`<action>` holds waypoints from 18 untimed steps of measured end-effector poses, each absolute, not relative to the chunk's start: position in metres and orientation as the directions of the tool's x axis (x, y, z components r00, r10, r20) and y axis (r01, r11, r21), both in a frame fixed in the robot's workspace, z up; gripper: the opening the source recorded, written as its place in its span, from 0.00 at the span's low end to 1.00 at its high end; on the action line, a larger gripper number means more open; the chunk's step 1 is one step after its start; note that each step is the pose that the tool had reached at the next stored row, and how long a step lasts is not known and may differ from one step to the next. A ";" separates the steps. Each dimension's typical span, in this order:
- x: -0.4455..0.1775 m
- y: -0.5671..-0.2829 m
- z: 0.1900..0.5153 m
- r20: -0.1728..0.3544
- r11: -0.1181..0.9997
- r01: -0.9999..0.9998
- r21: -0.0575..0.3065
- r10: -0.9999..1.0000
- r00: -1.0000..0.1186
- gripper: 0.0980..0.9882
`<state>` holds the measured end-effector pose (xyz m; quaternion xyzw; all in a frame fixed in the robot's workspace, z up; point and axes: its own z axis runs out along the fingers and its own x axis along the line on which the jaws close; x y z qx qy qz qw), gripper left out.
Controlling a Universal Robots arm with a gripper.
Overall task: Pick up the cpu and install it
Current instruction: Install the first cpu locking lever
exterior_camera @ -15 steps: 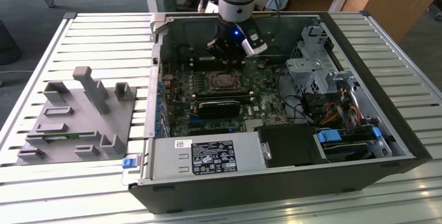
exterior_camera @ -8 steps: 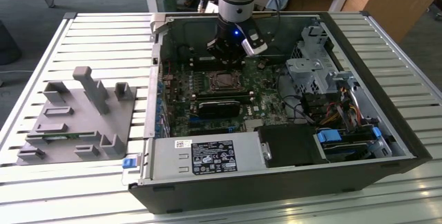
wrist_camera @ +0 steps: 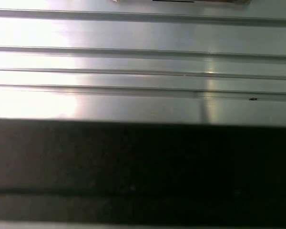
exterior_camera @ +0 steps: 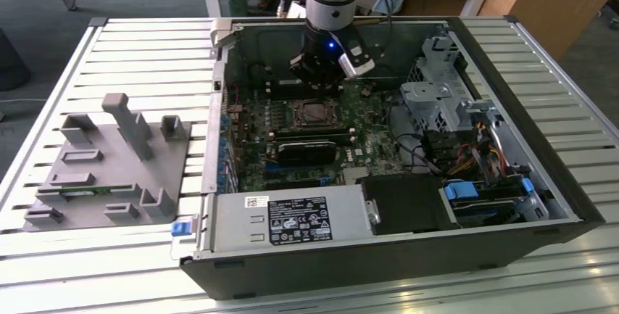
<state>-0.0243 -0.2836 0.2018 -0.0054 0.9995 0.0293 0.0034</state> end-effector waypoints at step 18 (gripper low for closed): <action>-0.023 -0.283 0.199 -0.008 0.999 -0.011 0.044 -0.011 -1.000 0.01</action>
